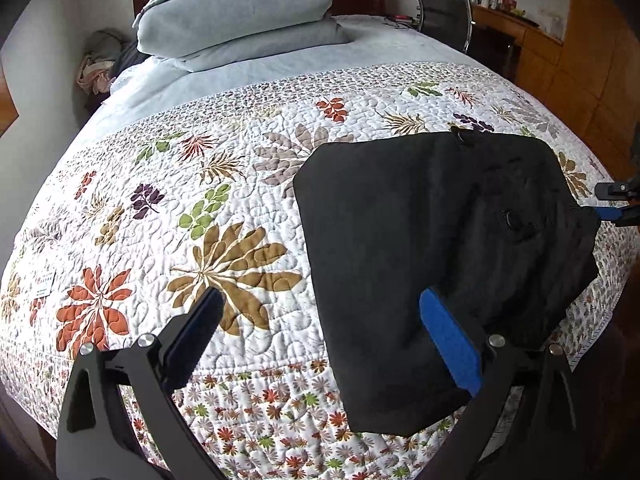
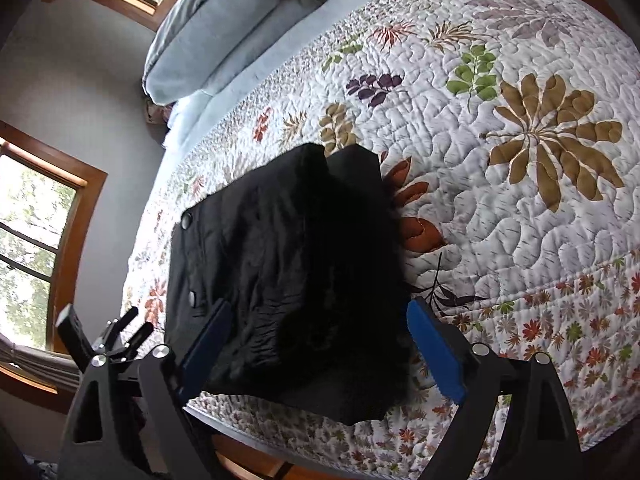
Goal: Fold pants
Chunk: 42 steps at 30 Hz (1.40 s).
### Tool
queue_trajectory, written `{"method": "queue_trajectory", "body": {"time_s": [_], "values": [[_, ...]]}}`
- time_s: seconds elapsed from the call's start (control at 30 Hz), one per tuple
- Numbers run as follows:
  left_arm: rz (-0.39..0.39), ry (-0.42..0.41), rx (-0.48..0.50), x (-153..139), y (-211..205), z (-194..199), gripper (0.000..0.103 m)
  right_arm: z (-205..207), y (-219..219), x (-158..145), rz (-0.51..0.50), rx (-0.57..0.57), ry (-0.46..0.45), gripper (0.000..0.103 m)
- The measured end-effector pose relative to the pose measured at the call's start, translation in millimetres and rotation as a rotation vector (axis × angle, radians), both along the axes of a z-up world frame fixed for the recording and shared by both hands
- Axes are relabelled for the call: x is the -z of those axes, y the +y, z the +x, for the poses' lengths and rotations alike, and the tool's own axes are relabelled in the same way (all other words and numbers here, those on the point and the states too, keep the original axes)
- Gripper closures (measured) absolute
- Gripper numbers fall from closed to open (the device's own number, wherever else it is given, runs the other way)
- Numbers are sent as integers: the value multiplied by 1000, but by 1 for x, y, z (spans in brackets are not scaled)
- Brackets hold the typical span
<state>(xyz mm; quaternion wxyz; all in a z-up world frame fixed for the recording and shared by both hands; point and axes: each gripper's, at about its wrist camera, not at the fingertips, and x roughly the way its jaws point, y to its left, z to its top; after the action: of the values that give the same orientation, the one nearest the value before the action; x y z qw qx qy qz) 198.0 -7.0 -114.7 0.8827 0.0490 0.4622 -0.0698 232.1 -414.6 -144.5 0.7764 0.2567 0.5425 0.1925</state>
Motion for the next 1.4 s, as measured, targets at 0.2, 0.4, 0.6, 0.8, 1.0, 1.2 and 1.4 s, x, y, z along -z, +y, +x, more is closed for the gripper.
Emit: {"method": "queue_trajectory", "body": {"time_s": [0.2,0.4,0.6,0.8,1.0,1.2,1.4], "values": [[-48,21,20,0,-3,2,4,3,4,10,-56,-11,24,12],[-231,163,-37,21,18,15,4,4,1,20,-35,-13,48,10],[-377,296,-70,52,38,26,4,7,-4,30,45,-19,89,10],[-529,393,-82,74,51,34,4,10,-6,44,126,-17,135,8],[-616,453,-85,85,59,36,4,12,-6,57,194,-19,167,6],[-785,567,-104,110,65,40,3,15,-5,61,215,-23,180,6],[-881,644,-27,119,51,51,3,21,2,66,247,-37,194,5]]}}
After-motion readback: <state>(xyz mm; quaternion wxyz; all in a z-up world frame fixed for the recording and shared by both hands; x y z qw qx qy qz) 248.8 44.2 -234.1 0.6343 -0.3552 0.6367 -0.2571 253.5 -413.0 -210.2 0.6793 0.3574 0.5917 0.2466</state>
